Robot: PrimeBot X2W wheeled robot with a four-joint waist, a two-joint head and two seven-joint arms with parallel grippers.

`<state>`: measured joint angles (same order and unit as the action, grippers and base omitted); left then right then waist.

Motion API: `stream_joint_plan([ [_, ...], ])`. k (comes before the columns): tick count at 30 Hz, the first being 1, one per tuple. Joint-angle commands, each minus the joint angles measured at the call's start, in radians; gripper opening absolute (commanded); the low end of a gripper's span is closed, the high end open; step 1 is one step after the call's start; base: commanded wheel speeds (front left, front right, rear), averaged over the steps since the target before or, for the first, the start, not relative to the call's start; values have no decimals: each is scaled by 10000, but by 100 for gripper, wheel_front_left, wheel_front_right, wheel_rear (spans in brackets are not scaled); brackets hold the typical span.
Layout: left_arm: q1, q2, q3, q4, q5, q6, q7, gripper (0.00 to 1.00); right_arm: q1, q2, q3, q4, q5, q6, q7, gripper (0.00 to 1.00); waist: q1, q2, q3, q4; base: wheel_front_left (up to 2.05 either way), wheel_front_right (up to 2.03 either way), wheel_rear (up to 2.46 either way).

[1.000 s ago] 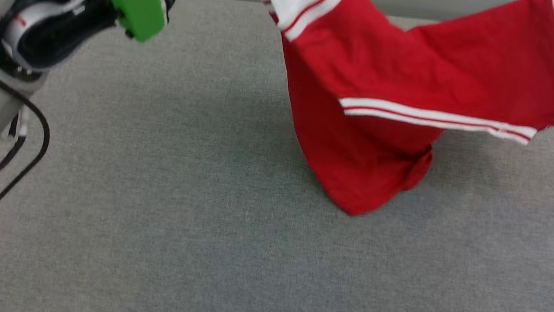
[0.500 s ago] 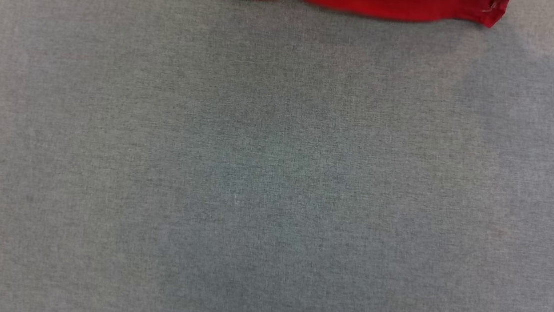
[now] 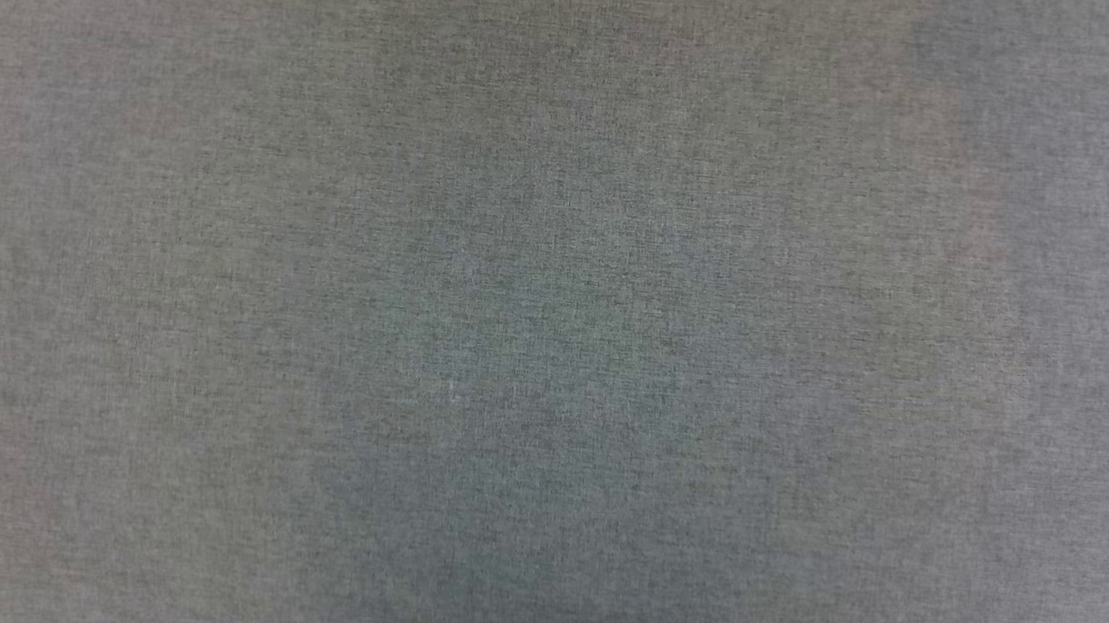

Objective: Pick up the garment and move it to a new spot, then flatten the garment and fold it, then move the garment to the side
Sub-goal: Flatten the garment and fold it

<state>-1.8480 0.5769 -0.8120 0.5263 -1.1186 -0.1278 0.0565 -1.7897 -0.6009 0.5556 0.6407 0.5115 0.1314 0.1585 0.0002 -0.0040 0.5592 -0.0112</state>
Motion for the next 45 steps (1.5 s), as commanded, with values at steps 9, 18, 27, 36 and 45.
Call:
stream_joint_plan([
  [9,2687,695,-1094,188,-754,-28,-1391,0,2121,36,1668,680,1179,-7,-1205,0,-2,40,-866,21,0,0,0],
  [18,6413,1191,-1687,-265,-1379,57,-2758,0,5394,-308,2846,128,2383,-7,-2064,0,-2,40,-2367,119,0,0,0],
  [27,10086,2197,-1637,-1671,-2066,662,-3131,0,8749,-1101,3191,-952,3182,-7,-2359,0,-2,40,-3696,104,0,0,0],
  [36,13007,2921,-1843,-3296,-2366,1536,-3174,0,12144,-1855,2411,-2122,3568,-7,-2187,0,-2,40,-4480,105,0,0,0],
  [45,15030,3251,-1748,-4022,-2658,2156,-3180,0,15283,-2220,975,-3373,3788,-7,-1245,0,-2,40,-4669,26,0,0,0],
])
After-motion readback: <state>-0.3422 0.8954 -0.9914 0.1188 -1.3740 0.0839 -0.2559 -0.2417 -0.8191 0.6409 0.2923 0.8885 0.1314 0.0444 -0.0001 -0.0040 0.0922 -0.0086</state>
